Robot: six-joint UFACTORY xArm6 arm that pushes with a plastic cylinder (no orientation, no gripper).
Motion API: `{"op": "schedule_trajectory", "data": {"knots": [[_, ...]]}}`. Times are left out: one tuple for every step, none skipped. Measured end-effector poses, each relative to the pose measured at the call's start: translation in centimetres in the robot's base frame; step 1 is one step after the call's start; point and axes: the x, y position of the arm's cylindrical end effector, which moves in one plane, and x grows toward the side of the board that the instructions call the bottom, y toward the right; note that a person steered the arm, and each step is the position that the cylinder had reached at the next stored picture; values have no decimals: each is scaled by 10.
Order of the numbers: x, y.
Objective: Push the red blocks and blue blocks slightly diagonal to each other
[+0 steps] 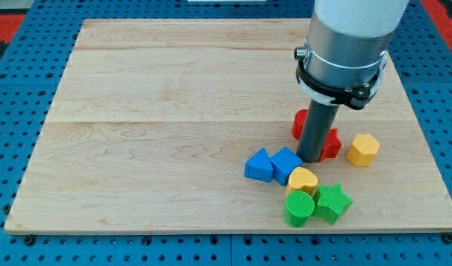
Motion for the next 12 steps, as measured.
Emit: {"op": "schedule_trajectory", "data": {"knots": [[10,10],[24,45],[23,59],[2,24],[-31,16],[-31,-6],[-11,28],[30,-27],[35,-36],[32,-77],[14,-132],[-12,-112]]}}
